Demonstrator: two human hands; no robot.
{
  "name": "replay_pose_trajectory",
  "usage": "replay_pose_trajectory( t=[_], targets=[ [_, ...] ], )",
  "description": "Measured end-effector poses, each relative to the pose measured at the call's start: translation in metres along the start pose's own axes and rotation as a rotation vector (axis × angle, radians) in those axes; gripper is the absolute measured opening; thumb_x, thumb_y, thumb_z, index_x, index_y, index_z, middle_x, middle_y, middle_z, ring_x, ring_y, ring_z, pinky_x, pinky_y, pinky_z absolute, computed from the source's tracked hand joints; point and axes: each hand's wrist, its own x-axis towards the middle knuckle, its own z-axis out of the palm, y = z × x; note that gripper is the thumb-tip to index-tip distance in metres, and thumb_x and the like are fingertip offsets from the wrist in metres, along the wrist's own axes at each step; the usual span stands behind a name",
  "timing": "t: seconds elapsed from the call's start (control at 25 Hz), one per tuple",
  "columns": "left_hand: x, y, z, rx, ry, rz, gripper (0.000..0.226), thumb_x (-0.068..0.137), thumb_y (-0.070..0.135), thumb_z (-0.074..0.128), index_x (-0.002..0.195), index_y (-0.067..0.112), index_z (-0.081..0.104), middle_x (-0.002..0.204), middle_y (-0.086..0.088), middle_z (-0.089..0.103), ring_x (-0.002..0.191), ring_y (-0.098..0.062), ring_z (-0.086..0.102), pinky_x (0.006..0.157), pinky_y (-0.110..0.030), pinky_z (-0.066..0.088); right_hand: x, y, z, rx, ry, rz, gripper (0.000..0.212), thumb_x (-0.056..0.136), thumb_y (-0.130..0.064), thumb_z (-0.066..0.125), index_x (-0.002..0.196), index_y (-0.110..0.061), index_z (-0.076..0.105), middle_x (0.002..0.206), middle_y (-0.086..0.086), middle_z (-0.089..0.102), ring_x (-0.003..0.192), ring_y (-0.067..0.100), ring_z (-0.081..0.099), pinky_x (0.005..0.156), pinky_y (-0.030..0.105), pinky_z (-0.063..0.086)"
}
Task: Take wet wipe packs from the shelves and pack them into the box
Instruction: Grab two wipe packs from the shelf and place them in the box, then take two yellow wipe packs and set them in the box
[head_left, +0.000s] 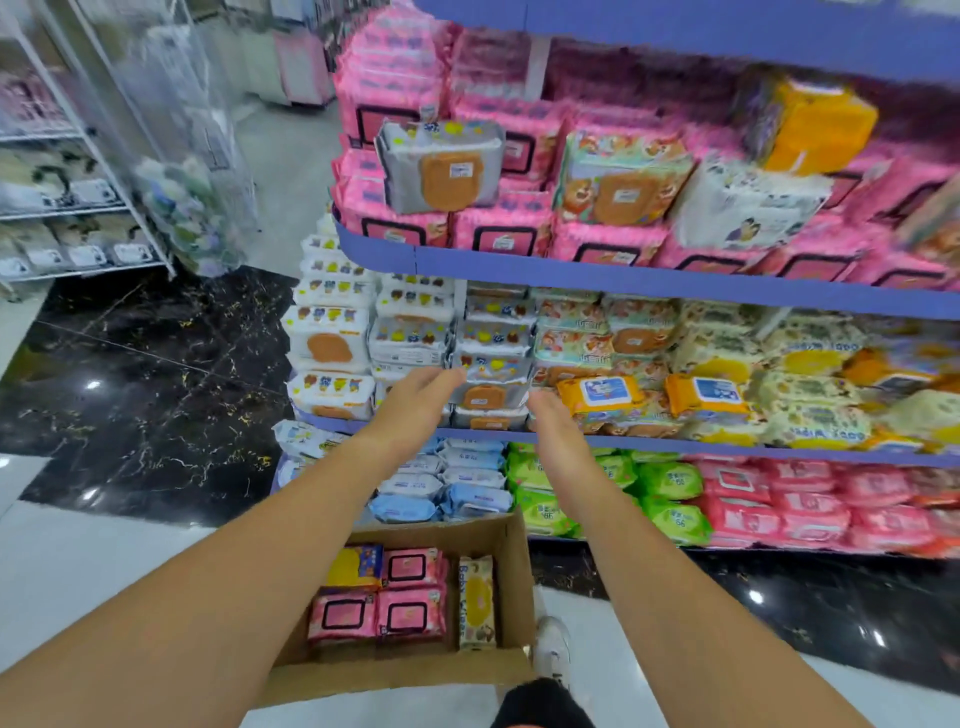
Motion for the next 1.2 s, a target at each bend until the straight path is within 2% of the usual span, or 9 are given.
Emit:
replay_pose_trajectory(
  t=[0.36, 0.48, 0.56, 0.64, 0.72, 0.8, 0.92, 1.04, 1.2],
  targets=[
    [0.097, 0.047, 0.119, -0.012, -0.046, -0.124, 0.060, 0.101, 0.058, 0.045, 0.152, 0.026, 0.040, 0.158, 0.002, 0.038, 0.140, -0.022, 0.041, 0.108, -0.044, 0.036, 0.092, -0.002, -0.154, -0.134, 0.017, 0.057, 0.059, 0.104, -0.053, 0.035, 0.157, -0.027, 0.028, 0.163, -0.005, 0.026, 0.149, 0.022, 0.028, 0.116, 0.043, 0.028],
    [0.140, 0.047, 0.180, 0.016, -0.067, -0.174, 0.053, 0.099, 0.060, 0.048, 0.139, 0.025, 0.051, 0.139, 0.005, 0.046, 0.136, -0.025, 0.045, 0.109, -0.046, 0.038, 0.128, 0.020, -0.222, -0.159, 0.080, 0.105, 0.059, 0.104, -0.054, 0.036, 0.156, -0.027, 0.031, 0.161, -0.005, 0.029, 0.147, 0.023, 0.031, 0.115, 0.043, 0.029],
    [0.170, 0.038, 0.222, 0.119, -0.082, -0.206, 0.055, 0.098, 0.060, 0.049, 0.137, 0.022, 0.053, 0.138, 0.000, 0.050, 0.130, -0.026, 0.049, 0.107, -0.045, 0.039, 0.150, 0.041, -0.266, -0.142, 0.128, 0.156, 0.058, 0.104, -0.053, 0.036, 0.155, -0.027, 0.032, 0.161, -0.004, 0.030, 0.147, 0.023, 0.031, 0.115, 0.043, 0.028],
    [0.193, 0.024, 0.254, 0.284, -0.156, -0.232, 0.069, 0.096, 0.062, 0.051, 0.152, 0.023, 0.041, 0.155, -0.002, 0.044, 0.136, -0.027, 0.048, 0.108, -0.044, 0.041, 0.165, 0.065, -0.303, -0.137, 0.150, 0.221, 0.059, 0.104, -0.054, 0.037, 0.156, -0.026, 0.031, 0.162, -0.002, 0.029, 0.147, 0.023, 0.031, 0.118, 0.044, 0.028],
    [0.221, 0.009, 0.273, 0.490, -0.260, -0.169, 0.082, 0.085, 0.073, 0.058, 0.152, 0.030, 0.040, 0.149, 0.000, 0.052, 0.125, -0.024, 0.058, 0.102, -0.046, 0.049, 0.186, 0.091, -0.330, -0.186, 0.125, 0.230, 0.065, 0.102, -0.055, 0.041, 0.158, -0.023, 0.027, 0.163, -0.001, 0.029, 0.147, 0.024, 0.032, 0.116, 0.042, 0.030],
    [0.251, -0.001, 0.281, 0.827, -0.342, -0.050, 0.101, 0.071, 0.085, 0.060, 0.151, 0.029, 0.035, 0.148, 0.002, 0.049, 0.127, -0.023, 0.054, 0.103, -0.045, 0.049, 0.214, 0.108, -0.349, -0.348, 0.096, 0.179, 0.071, 0.100, -0.054, 0.047, 0.159, -0.021, 0.024, 0.164, 0.001, 0.026, 0.148, 0.024, 0.030, 0.114, 0.040, 0.030],
    [0.300, -0.004, 0.299, 1.224, -0.343, 0.177, 0.106, 0.081, 0.072, 0.064, 0.159, 0.018, 0.017, 0.159, -0.005, 0.030, 0.144, -0.027, 0.034, 0.116, -0.042, 0.035, 0.276, 0.130, -0.378, -0.757, 0.022, 0.053, 0.082, 0.096, -0.057, 0.053, 0.159, -0.017, 0.021, 0.165, 0.003, 0.024, 0.151, 0.026, 0.023, 0.120, 0.041, 0.027],
    [0.322, -0.012, 0.325, 1.402, -0.337, 0.303, 0.110, 0.079, 0.072, 0.065, 0.158, 0.014, 0.014, 0.150, -0.009, 0.030, 0.139, -0.030, 0.036, 0.114, -0.041, 0.035, 0.330, 0.145, -0.396, -1.247, -0.084, -0.146, 0.098, 0.081, -0.062, 0.070, 0.155, -0.016, 0.024, 0.157, 0.006, 0.031, 0.143, 0.030, 0.029, 0.115, 0.044, 0.034],
    [0.327, -0.036, 0.346, 1.447, -0.211, 0.259, 0.105, 0.079, 0.065, 0.068, 0.154, 0.010, 0.020, 0.142, -0.009, 0.038, 0.133, -0.030, 0.038, 0.115, -0.041, 0.032, 0.368, 0.150, -0.410, -1.588, -0.093, -0.191, 0.112, 0.069, -0.058, 0.078, 0.155, -0.018, 0.019, 0.153, 0.004, 0.033, 0.140, 0.030, 0.029, 0.113, 0.044, 0.033]
  ],
)
